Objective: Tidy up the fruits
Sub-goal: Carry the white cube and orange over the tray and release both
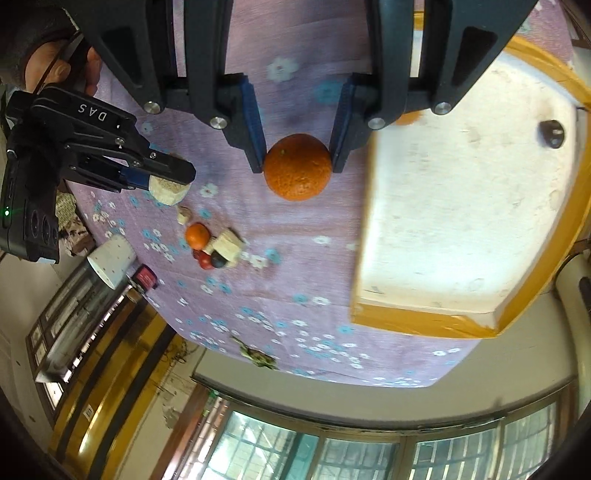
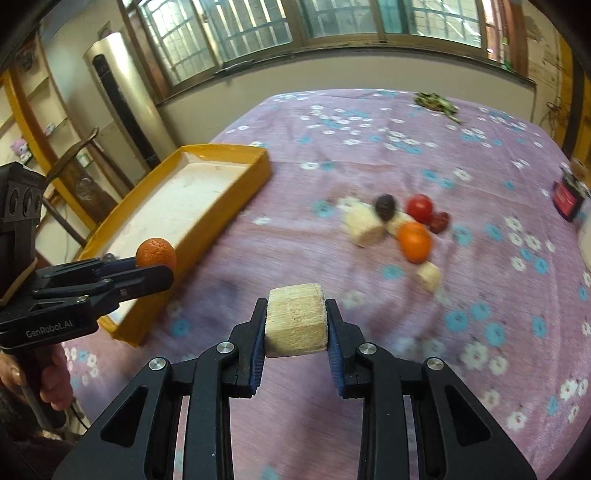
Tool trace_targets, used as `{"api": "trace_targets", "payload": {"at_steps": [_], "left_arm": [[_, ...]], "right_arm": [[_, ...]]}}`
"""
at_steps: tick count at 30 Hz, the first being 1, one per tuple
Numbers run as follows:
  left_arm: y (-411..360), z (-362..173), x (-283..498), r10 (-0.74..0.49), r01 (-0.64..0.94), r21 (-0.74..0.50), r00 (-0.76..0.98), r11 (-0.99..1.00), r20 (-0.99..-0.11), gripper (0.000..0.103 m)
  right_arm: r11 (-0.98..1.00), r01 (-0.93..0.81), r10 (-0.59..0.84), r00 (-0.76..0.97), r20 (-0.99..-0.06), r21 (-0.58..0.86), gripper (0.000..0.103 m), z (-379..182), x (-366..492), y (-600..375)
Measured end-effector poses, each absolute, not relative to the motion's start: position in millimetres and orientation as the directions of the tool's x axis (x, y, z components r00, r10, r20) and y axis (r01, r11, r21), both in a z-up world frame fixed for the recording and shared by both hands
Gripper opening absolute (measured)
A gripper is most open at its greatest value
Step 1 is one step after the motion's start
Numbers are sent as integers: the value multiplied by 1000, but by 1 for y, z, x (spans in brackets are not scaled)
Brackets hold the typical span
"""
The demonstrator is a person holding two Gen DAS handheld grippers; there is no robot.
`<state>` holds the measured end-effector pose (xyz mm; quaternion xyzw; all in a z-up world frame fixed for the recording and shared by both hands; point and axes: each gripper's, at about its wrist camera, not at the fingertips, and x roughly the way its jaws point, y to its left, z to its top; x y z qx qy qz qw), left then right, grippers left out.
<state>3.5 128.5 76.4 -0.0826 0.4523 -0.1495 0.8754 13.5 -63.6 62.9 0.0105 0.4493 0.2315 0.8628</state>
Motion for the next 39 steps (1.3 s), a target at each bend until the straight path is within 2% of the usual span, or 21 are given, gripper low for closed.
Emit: {"api": "trace_targets", "payload": {"at_steps": [11,19,26,39], "left_arm": [[226,73,7,-206,27,-235,584,972,-786,38],[271,56,21,-148,-48,-211,566,976,-811,38],[288,41,32,-137,-72,-207,538,976,-832,38],[293,28,37,-128,-67,-188,514,980,-848,38]], "right_arm": [[805,-526,515,392,-762,273,27,63,39,51],[771,-573,521,320,-792,276,27,42,54,110],[767,-593,488,291,-823,246,27,22,55,136],[777,-602,442,318,-839,181,28,17,56,142]]}}
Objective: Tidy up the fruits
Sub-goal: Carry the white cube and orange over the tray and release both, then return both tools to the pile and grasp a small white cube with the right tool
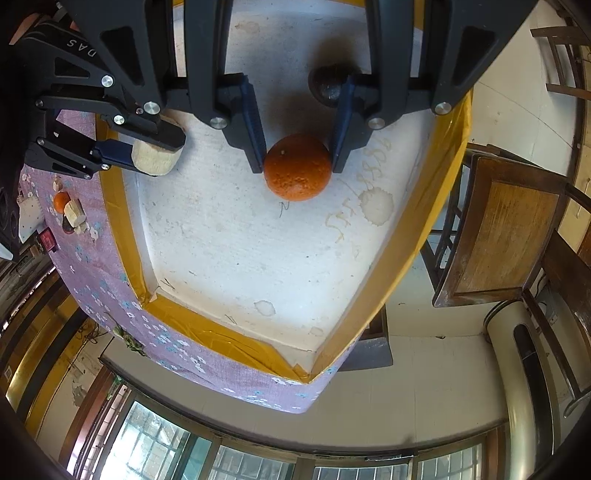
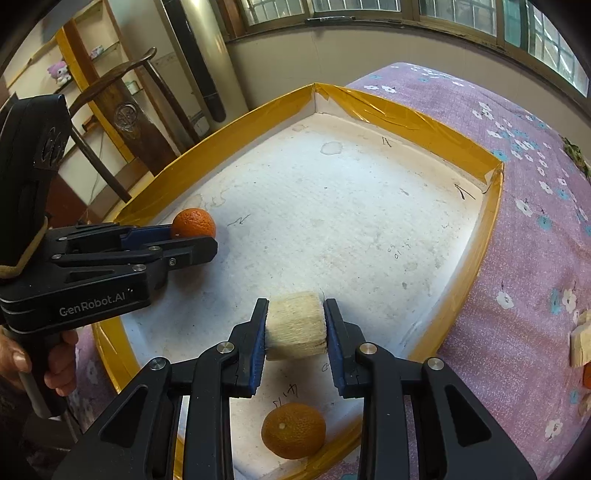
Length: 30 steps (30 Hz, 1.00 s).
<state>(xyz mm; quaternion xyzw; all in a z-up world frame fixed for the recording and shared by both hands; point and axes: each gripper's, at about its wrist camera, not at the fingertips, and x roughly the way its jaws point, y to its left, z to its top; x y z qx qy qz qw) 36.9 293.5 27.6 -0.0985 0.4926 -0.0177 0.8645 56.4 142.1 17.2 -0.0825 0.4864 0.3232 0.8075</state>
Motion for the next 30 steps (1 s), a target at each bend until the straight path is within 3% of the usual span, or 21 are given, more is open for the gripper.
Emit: {"api": "trace_targets", "payload": {"at_steps": [12,20,30], "left_arm": [[294,29,27,-92,-106,-169,510,980,-855,38],[287,41,4,-36,-151,-141,548,978,-836,60],[251,60,-13,-14,-145,-119,576,982,-818,69]], "right_arm": [[782,-606,421,346,-839,142,33,24,44,134],[785,-603,435,375,-819,140,38,41,16,109],[835,-526,423,424,-801,162,51,53,-12,49]]}}
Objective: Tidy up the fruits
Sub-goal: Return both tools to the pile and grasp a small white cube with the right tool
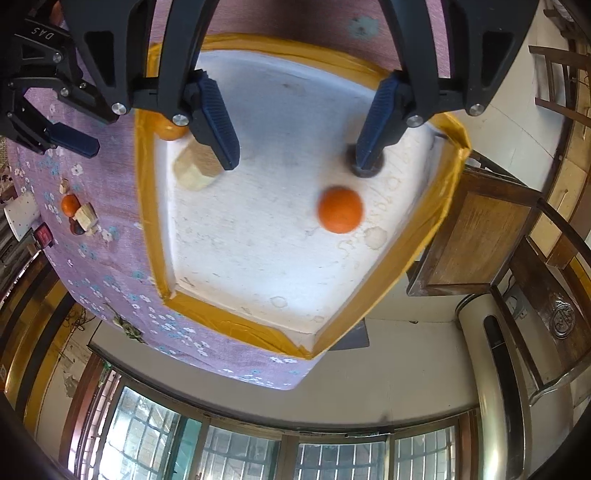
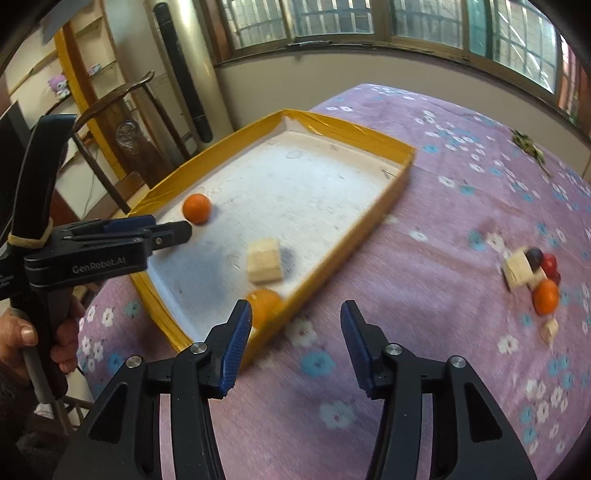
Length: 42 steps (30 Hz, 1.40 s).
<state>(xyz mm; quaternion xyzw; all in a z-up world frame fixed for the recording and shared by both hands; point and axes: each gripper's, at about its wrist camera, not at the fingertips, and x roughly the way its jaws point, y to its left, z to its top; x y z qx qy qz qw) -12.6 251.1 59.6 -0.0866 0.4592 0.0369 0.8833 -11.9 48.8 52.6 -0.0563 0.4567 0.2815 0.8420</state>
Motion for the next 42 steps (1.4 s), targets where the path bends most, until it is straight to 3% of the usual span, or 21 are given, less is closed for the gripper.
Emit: {"api": "trace_targets", "payload": {"at_steps": [9,13,22,24,26,30,32,33,42], "left_arm": [[177,72,-6,-58,-31,-93,580,995,-813,75],[142,72,-3,-83,24,-85,566,996,-820,77],[91,65,-3,-85,98,-39,527,994,-846,78],[83,63,-1,-74,108,-20,520,994,-851,78],[75,61,2,-67,119,-6,511,993,-857,78],[58,59,11,-57,148,21,505,989,-861,79],[49,58,19,-57,160,28,503,987,-863,81],[45,58,22,-59,167,31,503,985,-862,82],[0,49,78,-141,256,-9,503,967,-853,82]], "right_arm": [[905,-397,348,479,-806,154,58,49,-20,-27],[943,-298,292,524,-800,149,75,48,-13,-74],[964,-194,263,571,-777,183,75,37,35,-160],[959,-220,272,554,-787,178,67,29,48,-160],[952,-250,288,530,-798,178,52,21,58,-157],[939,-304,303,519,-799,159,44,11,68,-151],[939,-314,294,515,-805,142,23,8,70,-150],[940,-319,284,521,-805,125,20,8,71,-151],[927,-330,339,529,-778,179,18,21,56,-175]]}}
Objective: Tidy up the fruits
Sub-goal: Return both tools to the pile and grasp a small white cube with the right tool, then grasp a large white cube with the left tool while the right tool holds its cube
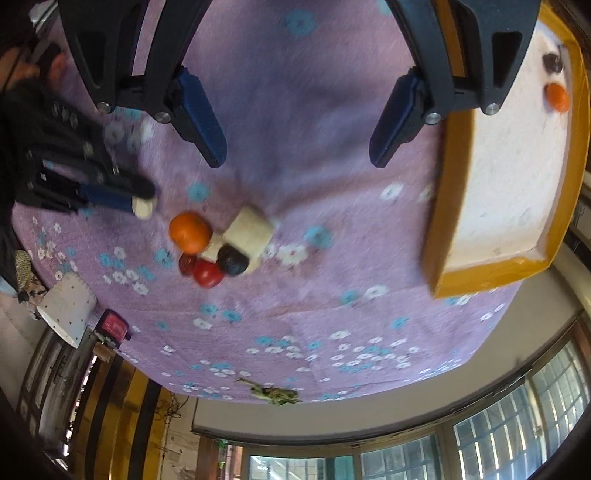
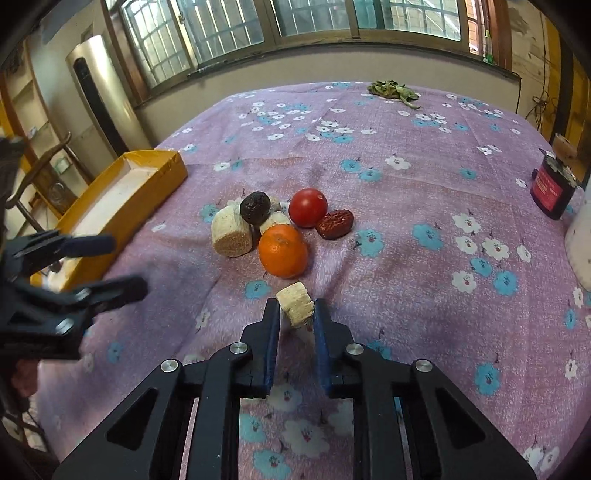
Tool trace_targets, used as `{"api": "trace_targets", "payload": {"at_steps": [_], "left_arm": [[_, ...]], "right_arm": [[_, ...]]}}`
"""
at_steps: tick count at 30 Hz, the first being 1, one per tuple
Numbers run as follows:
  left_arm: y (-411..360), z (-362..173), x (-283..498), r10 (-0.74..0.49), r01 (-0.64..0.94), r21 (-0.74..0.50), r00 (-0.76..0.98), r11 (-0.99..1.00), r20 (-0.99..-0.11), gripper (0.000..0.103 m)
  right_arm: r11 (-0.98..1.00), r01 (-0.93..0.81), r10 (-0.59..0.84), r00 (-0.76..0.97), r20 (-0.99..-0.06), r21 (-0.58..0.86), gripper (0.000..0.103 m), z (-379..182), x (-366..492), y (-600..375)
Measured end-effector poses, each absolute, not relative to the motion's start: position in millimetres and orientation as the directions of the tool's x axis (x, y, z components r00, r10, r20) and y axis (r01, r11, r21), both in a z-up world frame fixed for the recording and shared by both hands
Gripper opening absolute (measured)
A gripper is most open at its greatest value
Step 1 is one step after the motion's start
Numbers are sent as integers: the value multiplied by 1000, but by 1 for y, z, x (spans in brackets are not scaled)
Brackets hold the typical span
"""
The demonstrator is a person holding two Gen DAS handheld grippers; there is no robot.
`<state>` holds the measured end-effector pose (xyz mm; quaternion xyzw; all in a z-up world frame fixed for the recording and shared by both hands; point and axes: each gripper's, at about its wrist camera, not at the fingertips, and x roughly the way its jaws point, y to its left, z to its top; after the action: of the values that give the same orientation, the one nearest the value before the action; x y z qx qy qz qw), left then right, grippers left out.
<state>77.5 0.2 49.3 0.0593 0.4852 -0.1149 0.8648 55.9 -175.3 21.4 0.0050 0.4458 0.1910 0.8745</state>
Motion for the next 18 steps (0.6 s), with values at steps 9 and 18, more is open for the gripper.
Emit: {"api": "trace_targets", "payload": {"at_steps": [9,18], "left_arm": [[-28,33,122,-279,409,-69,482,910,-830,46],[-26,29,114,-307,440,-82,470,894,-828,40]], "right_arm": [[928,-314,344,527,-777,198,18,24,47,-188],[921,-316,364,486,-795,229,21,17,54,-179]]}}
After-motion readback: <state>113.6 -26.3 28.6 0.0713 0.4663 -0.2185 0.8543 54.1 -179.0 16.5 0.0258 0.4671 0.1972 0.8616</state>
